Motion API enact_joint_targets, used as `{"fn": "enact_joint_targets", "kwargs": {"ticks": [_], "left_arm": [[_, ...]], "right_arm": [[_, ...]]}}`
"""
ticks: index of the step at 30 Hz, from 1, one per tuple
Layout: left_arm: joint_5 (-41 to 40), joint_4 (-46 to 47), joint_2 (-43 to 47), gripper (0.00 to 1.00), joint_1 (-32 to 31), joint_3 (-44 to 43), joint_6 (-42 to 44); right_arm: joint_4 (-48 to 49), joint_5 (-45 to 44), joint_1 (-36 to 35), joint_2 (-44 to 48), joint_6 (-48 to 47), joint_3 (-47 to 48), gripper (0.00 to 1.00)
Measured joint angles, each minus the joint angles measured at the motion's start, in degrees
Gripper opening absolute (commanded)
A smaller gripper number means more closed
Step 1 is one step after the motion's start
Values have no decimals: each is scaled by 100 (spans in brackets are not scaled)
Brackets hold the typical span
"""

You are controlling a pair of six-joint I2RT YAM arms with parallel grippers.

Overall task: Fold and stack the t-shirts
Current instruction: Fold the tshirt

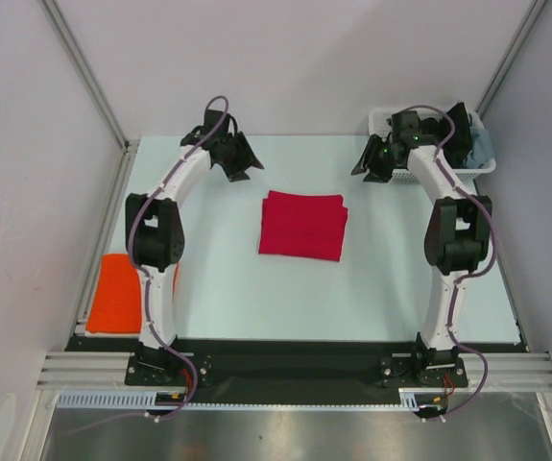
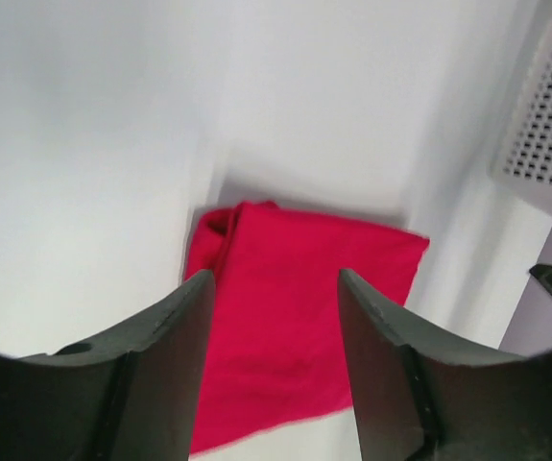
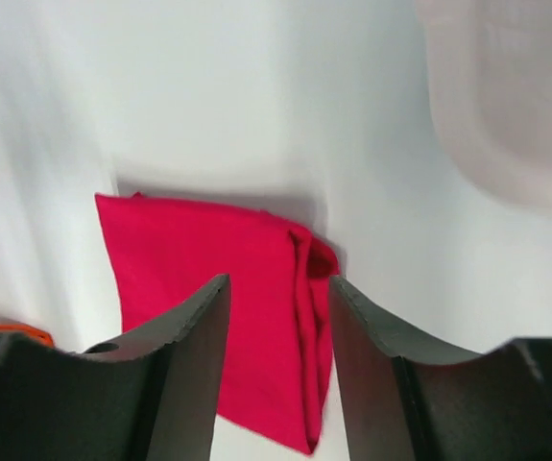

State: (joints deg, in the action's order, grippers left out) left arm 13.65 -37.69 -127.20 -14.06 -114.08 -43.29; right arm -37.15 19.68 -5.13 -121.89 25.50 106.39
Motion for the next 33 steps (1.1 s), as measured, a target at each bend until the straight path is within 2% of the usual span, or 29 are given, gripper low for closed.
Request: {"fn": "enact_joint_targets", "kwargs": {"ticks": [2, 5, 6, 9, 11, 13, 15, 19, 27, 31, 33], "left_arm": [[20, -11, 476, 60, -4, 308, 291], [378, 503, 1456, 50, -37, 1563, 452], [610, 966, 1814, 44, -74, 2140, 420], [1320, 2492, 2393, 41, -258, 3620, -50], [1683, 3373, 2347, 41, -433, 4218, -378], [1910, 3963, 2124, 40, -597, 4481, -614], [2098, 4406, 1849, 38, -737, 4513, -772], [2391, 5110, 1495, 37, -852, 4601, -1021], [2404, 4955, 1464, 34, -791, 5241, -723], [2334, 4236, 1464, 27, -741, 5401, -179], [2221, 3534, 1464, 28, -710, 5143, 402]], "right_arm": [[-57, -173, -9, 505, -221, -238, 50], [629, -122, -168, 1687, -48, -1652, 35], [852, -66, -256, 1982, 114, -2096, 27], [2815, 26, -796, 2806, 1073, -4092, 22], [3932, 15, -1196, 2767, 1617, -4942, 19], [4865, 151, -1473, 2367, 2184, -5394, 12], [5619, 317, -1508, 1858, 2660, -5536, 8], [6754, 715, -1340, 1187, 3370, -5565, 7], [8013, 1447, -1287, 1045, 3971, -6336, 7], [8282, 1827, -1051, 1043, 4039, -7049, 7], [8306, 2092, -754, 1054, 4017, -7200, 8]]}}
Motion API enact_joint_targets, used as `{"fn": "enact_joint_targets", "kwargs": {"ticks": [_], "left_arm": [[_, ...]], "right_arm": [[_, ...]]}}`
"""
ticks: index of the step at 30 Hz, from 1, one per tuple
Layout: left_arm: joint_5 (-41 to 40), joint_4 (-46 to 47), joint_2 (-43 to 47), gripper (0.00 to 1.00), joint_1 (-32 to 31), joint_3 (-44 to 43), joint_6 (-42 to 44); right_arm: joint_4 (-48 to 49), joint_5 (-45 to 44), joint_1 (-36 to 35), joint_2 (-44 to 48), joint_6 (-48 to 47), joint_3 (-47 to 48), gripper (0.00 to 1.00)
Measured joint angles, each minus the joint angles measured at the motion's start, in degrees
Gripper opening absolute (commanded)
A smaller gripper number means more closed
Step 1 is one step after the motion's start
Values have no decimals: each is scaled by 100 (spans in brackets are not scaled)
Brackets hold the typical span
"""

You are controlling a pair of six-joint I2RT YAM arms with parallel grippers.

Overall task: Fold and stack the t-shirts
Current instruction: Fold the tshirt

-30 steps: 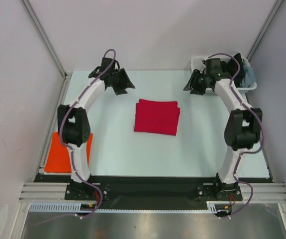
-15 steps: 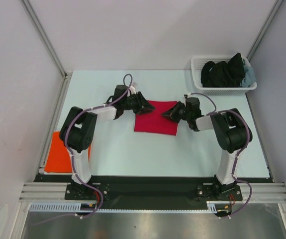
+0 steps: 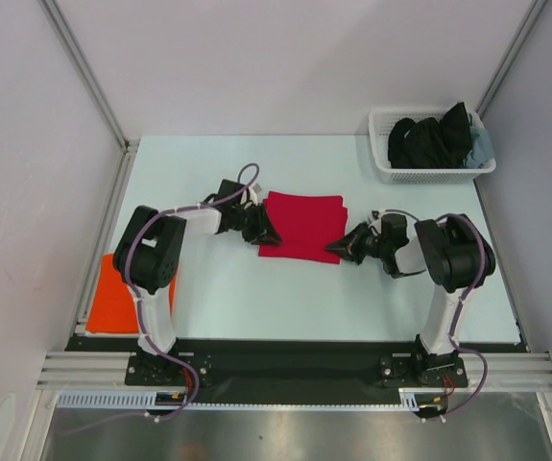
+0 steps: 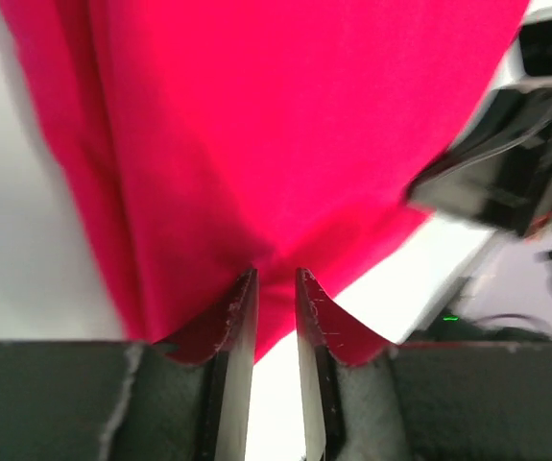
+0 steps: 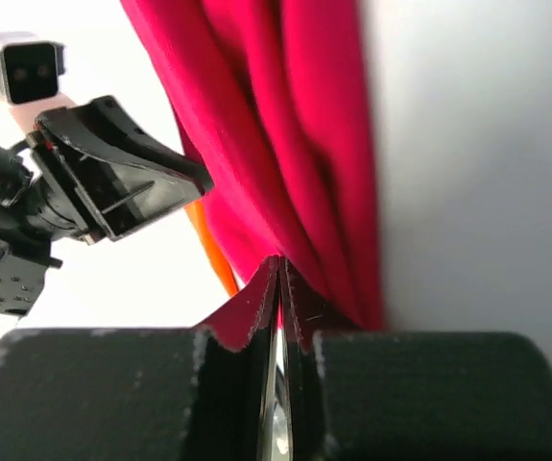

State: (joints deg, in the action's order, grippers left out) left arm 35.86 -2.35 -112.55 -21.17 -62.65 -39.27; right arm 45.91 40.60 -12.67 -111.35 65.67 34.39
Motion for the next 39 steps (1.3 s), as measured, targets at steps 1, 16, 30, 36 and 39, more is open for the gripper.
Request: {"fn": "enact_joint_targets", "kwargs": {"ticks": [1, 16, 30, 36, 39], "left_arm": [[-74, -232, 0, 29, 7, -122, 221], [-212, -267, 761, 33, -640, -256, 160], [-232, -715, 776, 44, -166, 487, 345], [-92, -664, 551, 44, -17, -922, 94], [66, 74, -37, 44, 105, -1628, -369]], "right_arm": [[-94, 81, 136, 39, -111, -2, 8], [-1829, 155, -629, 485, -1016, 1757, 8], [-2761, 522, 640, 981, -1639, 844, 8], [-2717, 492, 474, 695, -1447, 2258, 8], [-2096, 302, 289, 96, -1014, 2782, 8]]}}
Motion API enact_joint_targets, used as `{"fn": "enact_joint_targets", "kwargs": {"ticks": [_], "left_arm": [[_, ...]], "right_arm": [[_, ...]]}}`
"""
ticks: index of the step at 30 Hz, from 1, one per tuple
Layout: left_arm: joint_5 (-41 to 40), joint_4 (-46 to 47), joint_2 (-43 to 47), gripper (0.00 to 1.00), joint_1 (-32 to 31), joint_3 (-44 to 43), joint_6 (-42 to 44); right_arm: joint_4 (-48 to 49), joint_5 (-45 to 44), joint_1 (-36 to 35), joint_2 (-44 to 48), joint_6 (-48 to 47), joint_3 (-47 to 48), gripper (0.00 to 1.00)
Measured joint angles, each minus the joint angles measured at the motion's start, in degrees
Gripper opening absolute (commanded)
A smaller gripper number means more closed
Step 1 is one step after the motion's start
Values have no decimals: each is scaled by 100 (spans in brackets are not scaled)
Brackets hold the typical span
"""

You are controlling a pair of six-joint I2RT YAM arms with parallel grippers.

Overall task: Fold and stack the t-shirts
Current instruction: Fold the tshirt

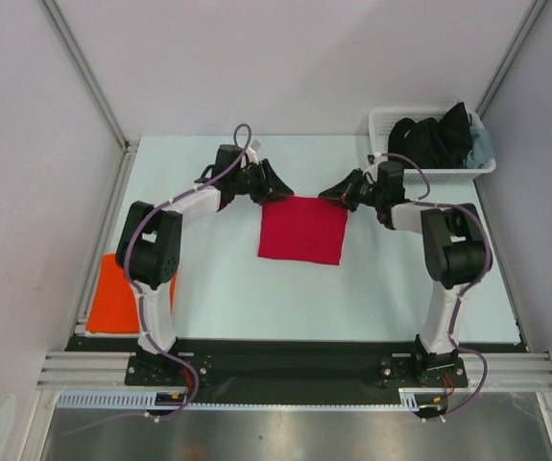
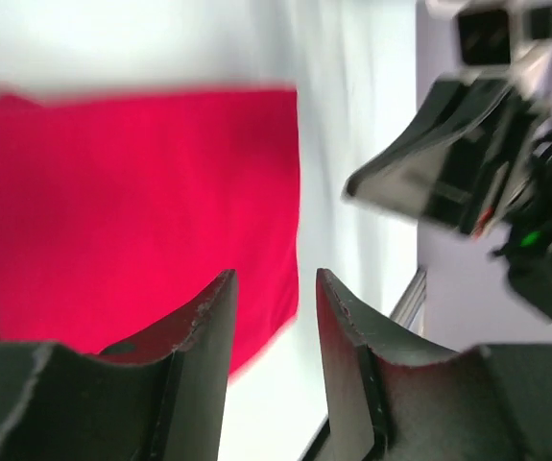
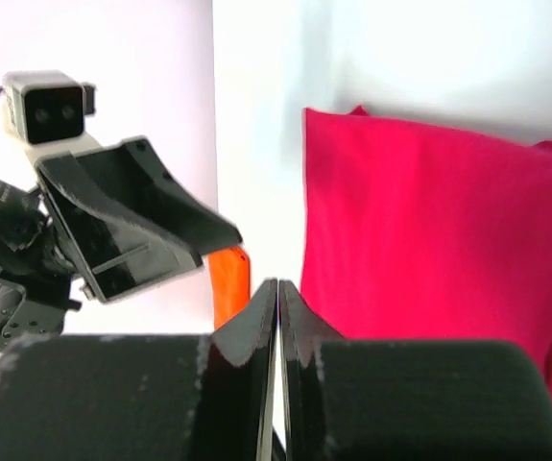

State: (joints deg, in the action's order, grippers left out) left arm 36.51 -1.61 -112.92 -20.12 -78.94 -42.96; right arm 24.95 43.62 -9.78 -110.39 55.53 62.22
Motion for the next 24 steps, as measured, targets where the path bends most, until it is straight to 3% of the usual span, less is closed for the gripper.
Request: {"fn": "enact_joint_targets", "kwargs": {"ticks": [6, 11, 21, 24], "left_arm": [[17, 1025, -1491, 43, 315, -369, -776], [256, 1292, -1932, 43, 514, -549, -1145], [72, 310, -1956, 51, 734, -1102, -577], [-251, -372, -1572, 53, 833, -1078, -109]], "right_arm": [[1182, -734, -149, -1268, 820, -50, 8], [1600, -1082, 160, -1408, 1064, -415, 9], [328, -1335, 1379, -977, 313, -398, 12], [-610, -1401, 1438, -516, -304, -398, 25]]}}
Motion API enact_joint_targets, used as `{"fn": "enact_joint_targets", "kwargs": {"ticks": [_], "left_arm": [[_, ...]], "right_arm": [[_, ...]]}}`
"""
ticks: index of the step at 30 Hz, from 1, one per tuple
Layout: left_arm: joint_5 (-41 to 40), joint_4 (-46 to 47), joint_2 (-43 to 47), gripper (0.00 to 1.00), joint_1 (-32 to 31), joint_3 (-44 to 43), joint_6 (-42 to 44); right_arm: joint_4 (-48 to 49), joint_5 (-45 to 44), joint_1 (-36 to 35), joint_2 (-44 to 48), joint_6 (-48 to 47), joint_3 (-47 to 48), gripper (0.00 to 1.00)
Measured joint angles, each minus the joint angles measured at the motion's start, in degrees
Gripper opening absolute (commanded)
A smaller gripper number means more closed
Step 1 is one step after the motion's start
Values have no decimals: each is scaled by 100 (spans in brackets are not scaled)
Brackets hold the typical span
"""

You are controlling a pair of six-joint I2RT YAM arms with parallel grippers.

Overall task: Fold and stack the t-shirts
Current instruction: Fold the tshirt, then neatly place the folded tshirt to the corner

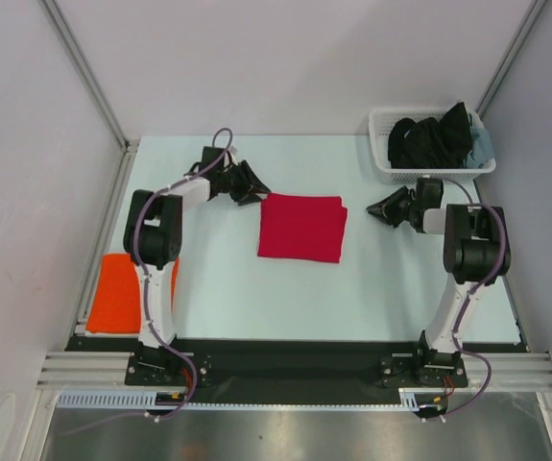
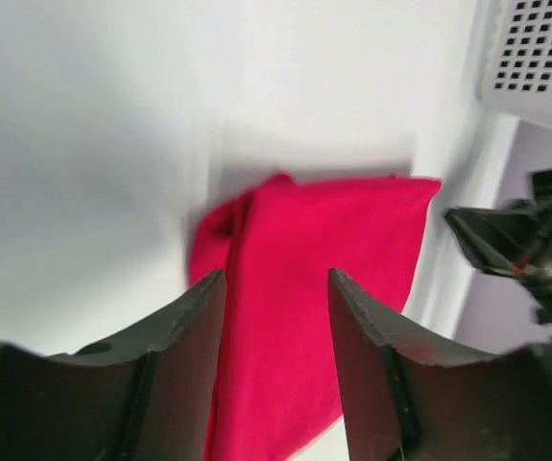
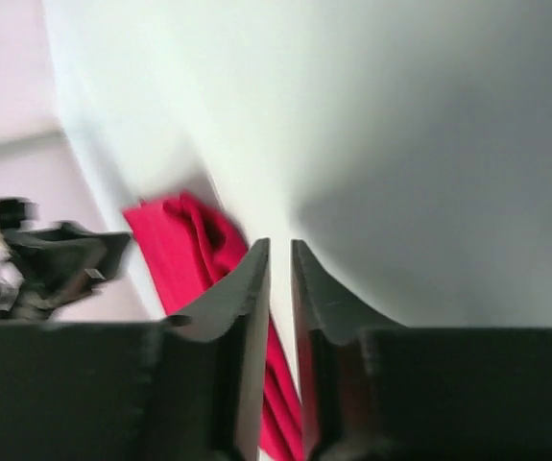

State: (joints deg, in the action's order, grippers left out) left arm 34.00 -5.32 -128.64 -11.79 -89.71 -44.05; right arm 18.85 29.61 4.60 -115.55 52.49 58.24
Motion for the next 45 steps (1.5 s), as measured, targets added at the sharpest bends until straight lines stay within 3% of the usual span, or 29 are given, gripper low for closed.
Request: {"fn": "enact_joint_targets", "kwargs": {"ticks": [4, 7, 12, 13, 17, 20, 23, 24, 25, 30, 37, 45], "left_arm": [[-601, -925, 1303, 59, 87, 527, 579], [-981, -1353, 2802, 65, 109, 1141, 881], [-1213, -1364, 5307, 64, 105, 2806, 931], [-1182, -1283, 5698, 64, 105, 3281, 883], [-1001, -1438, 6365, 63, 105, 4804, 695], [-973, -1843, 6544, 63, 105, 5379, 664], [-1023, -2181, 7040, 63, 109, 5510, 682], [-1045, -2236, 7272, 61, 120, 5510, 686], [-1058, -2251, 7425, 59, 127, 5510, 695], [-1064, -2385, 7858, 50, 168, 5523, 649], [-1023, -2782, 8238, 55, 433, 5716, 501], [-780, -3014, 7984, 58, 1088, 5716, 509]], "right_arm": [[-1628, -254, -260, 1161, -1132, 63, 53], [-2568, -682, -774, 2164, -1989, 232, 67], [-3322, -1788, -2503, 3425, -3289, 201, 77], [-3388, -2002, -2798, 3563, -3458, 160, 100], [-3593, -3311, -4802, 3910, -4651, 35, 100], [-3644, -4107, -5772, 3751, -5403, 26, 100], [-3801, -4835, -6059, 3226, -5893, 122, 95], [-3866, -5042, -6109, 2951, -6035, 197, 82], [-3891, -5187, -6142, 2726, -6155, 254, 75], [-3906, -5696, -6234, 1742, -6677, 330, 62], [-3593, -5834, -6393, 1123, -7412, 509, 67], [-3383, -5869, -6673, 785, -7877, 721, 75]]}}
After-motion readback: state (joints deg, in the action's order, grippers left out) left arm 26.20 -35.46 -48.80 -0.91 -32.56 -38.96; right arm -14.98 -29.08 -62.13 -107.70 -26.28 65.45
